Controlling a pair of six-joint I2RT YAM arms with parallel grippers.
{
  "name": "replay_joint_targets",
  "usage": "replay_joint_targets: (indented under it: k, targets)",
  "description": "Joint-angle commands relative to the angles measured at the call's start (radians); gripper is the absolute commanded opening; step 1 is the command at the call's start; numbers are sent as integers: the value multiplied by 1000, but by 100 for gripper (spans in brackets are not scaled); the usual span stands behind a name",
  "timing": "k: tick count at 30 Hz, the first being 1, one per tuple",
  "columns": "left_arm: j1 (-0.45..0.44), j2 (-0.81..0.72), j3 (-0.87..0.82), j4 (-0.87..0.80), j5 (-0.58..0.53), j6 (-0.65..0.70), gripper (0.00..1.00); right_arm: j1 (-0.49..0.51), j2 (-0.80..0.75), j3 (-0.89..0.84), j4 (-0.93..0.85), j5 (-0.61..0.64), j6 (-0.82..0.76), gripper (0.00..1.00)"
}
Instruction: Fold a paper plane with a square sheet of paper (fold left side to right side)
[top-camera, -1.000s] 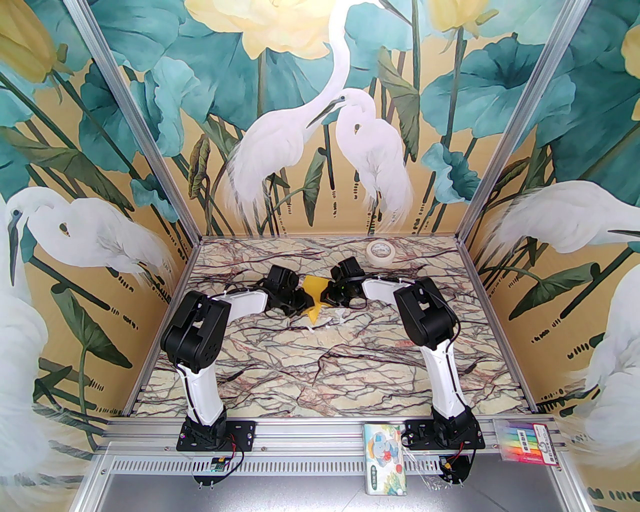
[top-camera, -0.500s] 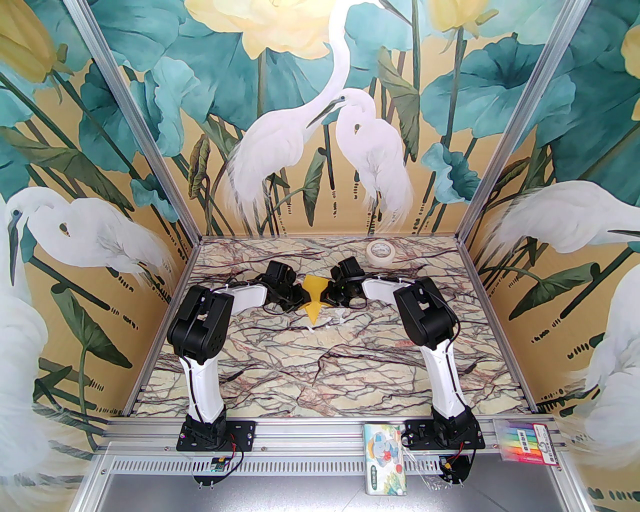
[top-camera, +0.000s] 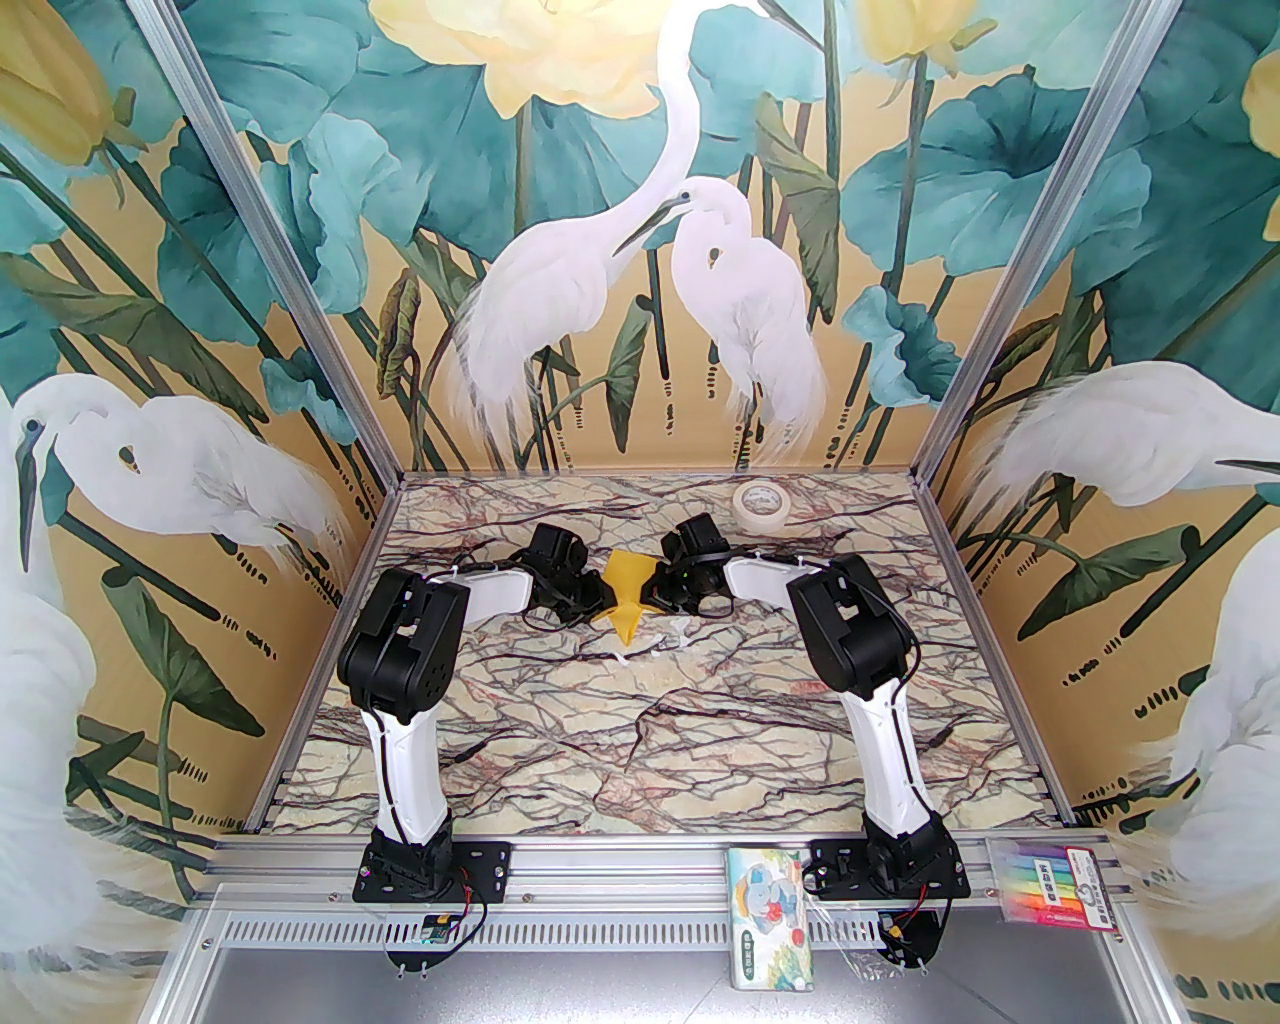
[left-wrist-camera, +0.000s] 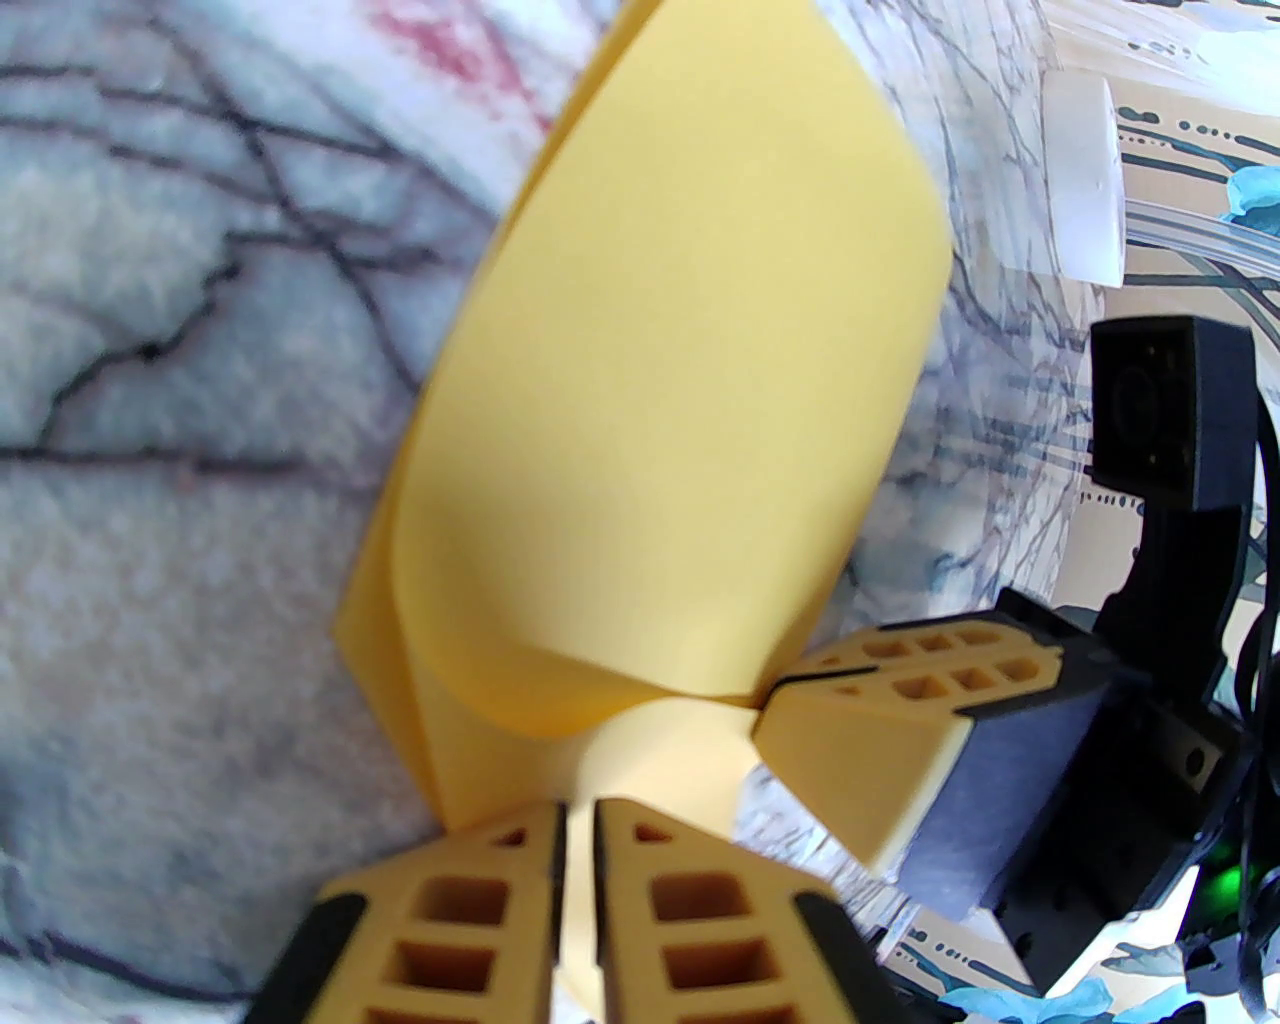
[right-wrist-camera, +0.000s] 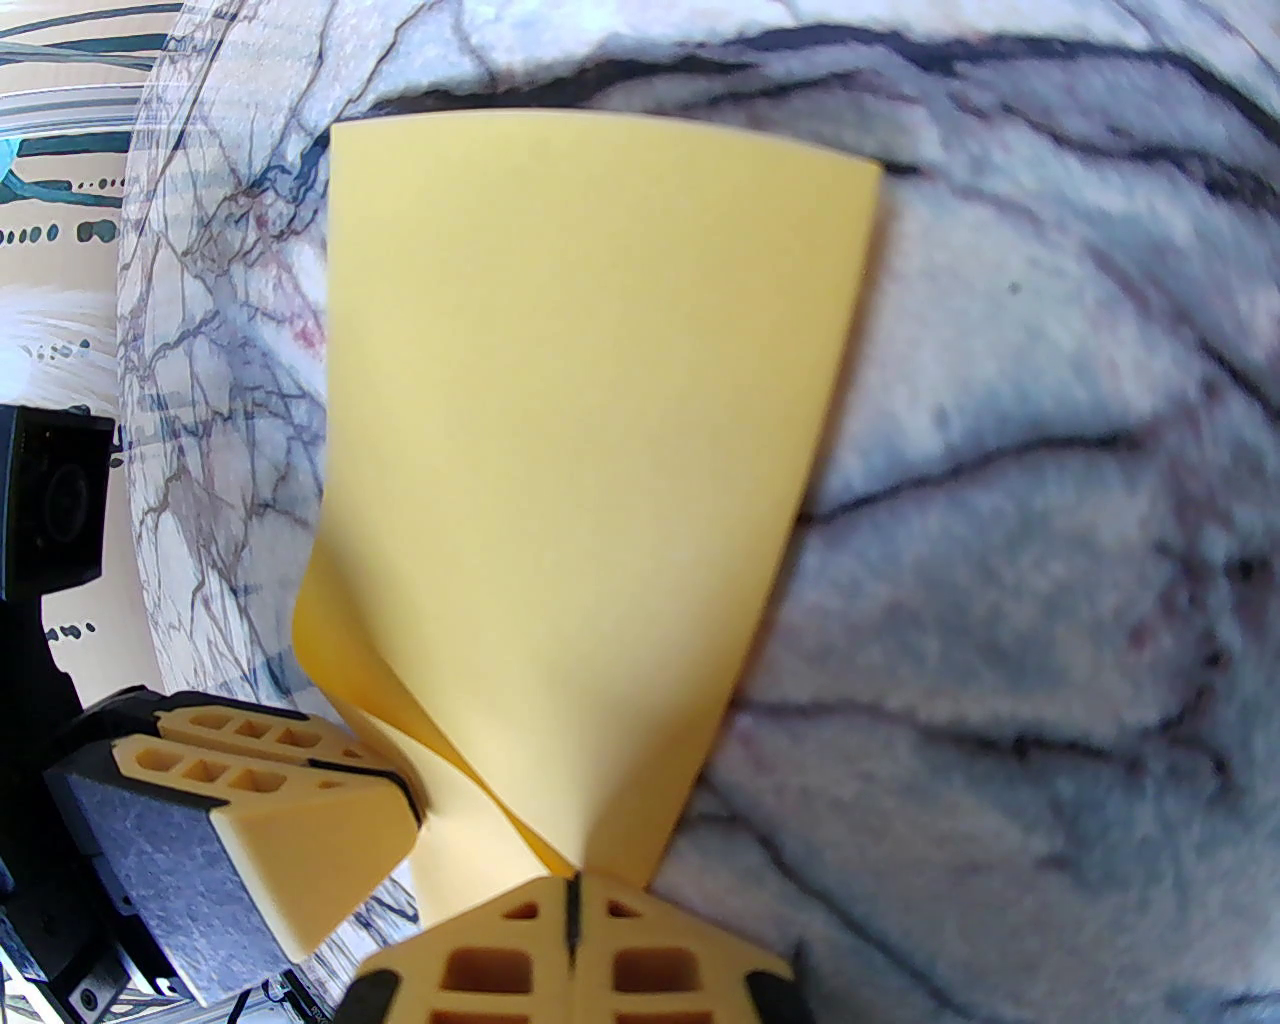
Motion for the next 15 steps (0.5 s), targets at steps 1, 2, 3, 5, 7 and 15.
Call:
replay_joint_targets:
  k: [1,2,3,5,7,15]
  targets:
    - [4,28,-9,-9,-25,5,15,3,32,9,-34,20,-24,0]
    - [5,23,-5,-12,-25,6,15,3,32,10,-34,21,-24,0]
    - [6,18,0,-16,-25,6,15,2,32,9,-36,21,-26,0]
    - [12,4,12,-21,-17,8,15,3,32,9,-36,21,-25,0]
    - [19,-10,27,-24,-13,11,15,2,32,9,-36,19,-26,0]
    - [52,16,90,-43,7,30,16,3,35,10,-37,18,-25,0]
